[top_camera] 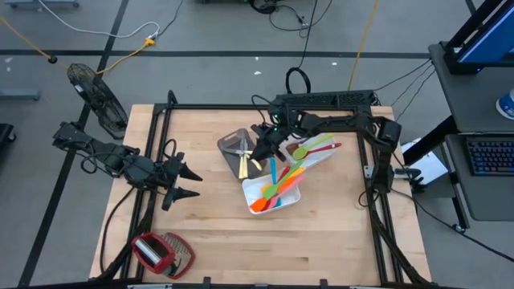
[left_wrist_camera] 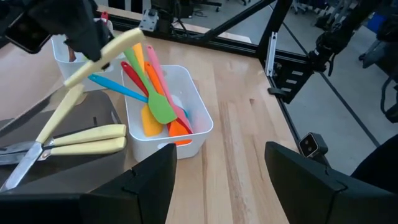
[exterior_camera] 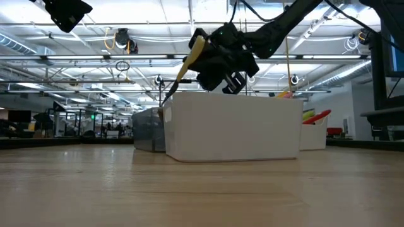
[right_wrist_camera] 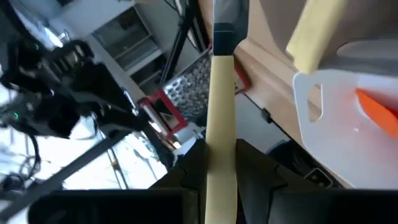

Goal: Pick & Place Kitchen Items
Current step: Put the white table knife into the black bin, then return to Home Position

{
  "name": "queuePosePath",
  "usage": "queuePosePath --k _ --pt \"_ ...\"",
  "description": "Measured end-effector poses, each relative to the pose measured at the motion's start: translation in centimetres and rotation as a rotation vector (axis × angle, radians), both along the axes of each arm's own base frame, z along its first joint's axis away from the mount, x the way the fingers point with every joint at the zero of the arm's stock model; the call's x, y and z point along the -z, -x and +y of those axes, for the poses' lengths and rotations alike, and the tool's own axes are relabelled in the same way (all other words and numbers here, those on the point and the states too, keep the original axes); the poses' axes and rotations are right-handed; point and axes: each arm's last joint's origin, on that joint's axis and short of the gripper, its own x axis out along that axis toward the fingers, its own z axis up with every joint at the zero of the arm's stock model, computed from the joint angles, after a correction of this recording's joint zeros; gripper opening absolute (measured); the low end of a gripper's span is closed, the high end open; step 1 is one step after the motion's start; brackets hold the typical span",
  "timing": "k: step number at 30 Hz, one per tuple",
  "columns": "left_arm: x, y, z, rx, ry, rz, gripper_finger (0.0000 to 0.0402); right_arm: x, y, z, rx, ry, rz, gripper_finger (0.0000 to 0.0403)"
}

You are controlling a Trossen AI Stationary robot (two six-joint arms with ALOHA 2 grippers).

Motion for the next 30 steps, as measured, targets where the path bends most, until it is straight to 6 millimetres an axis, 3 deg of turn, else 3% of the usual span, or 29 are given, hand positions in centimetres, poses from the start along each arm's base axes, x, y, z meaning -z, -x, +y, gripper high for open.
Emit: queuePosePath --k 3,9,22,26,30 --pt "0.0 0.0 0.0 0.000 0.001 0.000 0.0250 0.4 -0.1 -0.2 0.014 -0.027 0.023 0.0054" --pt "0.0 0.0 0.0 0.001 -0.002 -0.001 0.0250 0.3 -0.1 -0.3 0.019 -0.026 0.024 0.0103" --pt "0.0 0.0 0.0 -0.006 0.016 0.003 0.0250 0.1 -0.1 -1.3 0.112 0.011 0.011 0.0112" --pt "0.0 0.0 0.0 -0.006 0.016 0.005 0.0250 -0.8 -0.3 -0.6 0.082 0.076 -0.085 0.0111" --pt "0.1 0.0 0.0 -0.006 0.011 0.013 0.0250 -2.6 -0.4 1.5 0.022 0.168 -0.194 0.0089"
